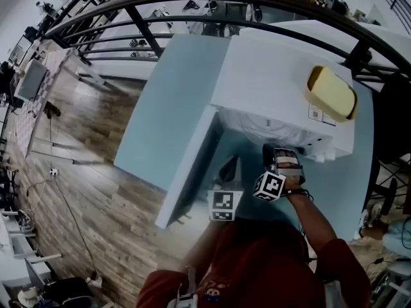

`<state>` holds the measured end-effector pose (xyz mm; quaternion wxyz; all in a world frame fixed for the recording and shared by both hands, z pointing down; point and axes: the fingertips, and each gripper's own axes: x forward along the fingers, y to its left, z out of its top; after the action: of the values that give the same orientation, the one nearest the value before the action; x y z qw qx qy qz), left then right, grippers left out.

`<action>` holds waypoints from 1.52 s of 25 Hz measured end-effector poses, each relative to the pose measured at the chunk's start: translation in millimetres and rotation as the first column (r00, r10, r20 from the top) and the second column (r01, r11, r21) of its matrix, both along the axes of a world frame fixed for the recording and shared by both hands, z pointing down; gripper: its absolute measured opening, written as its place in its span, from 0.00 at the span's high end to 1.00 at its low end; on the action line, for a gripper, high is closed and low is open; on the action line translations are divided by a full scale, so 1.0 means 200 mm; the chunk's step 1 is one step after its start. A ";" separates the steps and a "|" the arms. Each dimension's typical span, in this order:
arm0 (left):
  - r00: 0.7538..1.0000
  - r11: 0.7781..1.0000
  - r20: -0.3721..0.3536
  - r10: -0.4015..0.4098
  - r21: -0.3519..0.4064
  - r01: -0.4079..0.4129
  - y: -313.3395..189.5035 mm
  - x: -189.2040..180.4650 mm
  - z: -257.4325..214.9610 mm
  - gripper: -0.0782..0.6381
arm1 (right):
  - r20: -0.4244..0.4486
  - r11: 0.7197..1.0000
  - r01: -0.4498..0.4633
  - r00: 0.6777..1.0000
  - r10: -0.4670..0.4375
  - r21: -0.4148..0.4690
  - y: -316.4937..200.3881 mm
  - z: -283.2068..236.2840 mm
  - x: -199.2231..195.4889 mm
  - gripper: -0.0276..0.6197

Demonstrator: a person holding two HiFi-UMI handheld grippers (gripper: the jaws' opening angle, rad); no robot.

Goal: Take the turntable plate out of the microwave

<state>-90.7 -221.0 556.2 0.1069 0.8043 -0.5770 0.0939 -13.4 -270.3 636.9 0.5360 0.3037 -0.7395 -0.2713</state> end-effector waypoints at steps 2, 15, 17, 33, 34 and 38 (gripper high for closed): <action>1.000 1.000 0.005 0.002 0.001 -0.002 0.01 0.01 -0.01 0.89 | 0.017 1.000 0.001 1.000 -0.001 -0.011 0.05 0.00 -0.01 0.92; 1.000 1.000 0.000 -0.008 -0.009 0.008 0.06 0.03 0.00 0.89 | 0.063 0.999 0.042 0.997 -0.041 -0.026 0.28 0.00 0.02 0.92; 1.000 1.000 -0.007 -0.015 -0.017 0.015 0.06 0.03 0.02 0.89 | 0.074 0.998 0.049 0.996 -0.047 -0.029 0.31 0.00 0.01 0.92; 0.783 0.965 -0.615 -0.092 -0.249 -0.082 -0.03 0.08 0.23 0.54 | 0.072 0.997 0.064 0.996 -0.062 -0.032 0.37 -0.02 0.02 0.92; 0.745 0.963 -0.661 -0.094 -0.249 -0.099 -0.05 0.09 0.24 0.50 | 0.069 0.997 0.068 0.995 -0.066 -0.030 0.37 -0.02 0.02 0.92; 0.663 0.954 -0.739 -0.121 -0.272 -0.129 -0.12 0.11 0.29 0.47 | 0.071 0.997 0.072 0.995 -0.069 -0.033 0.37 -0.02 0.03 0.92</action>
<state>-68.7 -245.8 615.0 0.4550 0.7467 -0.4589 -0.1578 -8.2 -195.7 632.7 0.5053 0.2771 -0.7726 -0.2663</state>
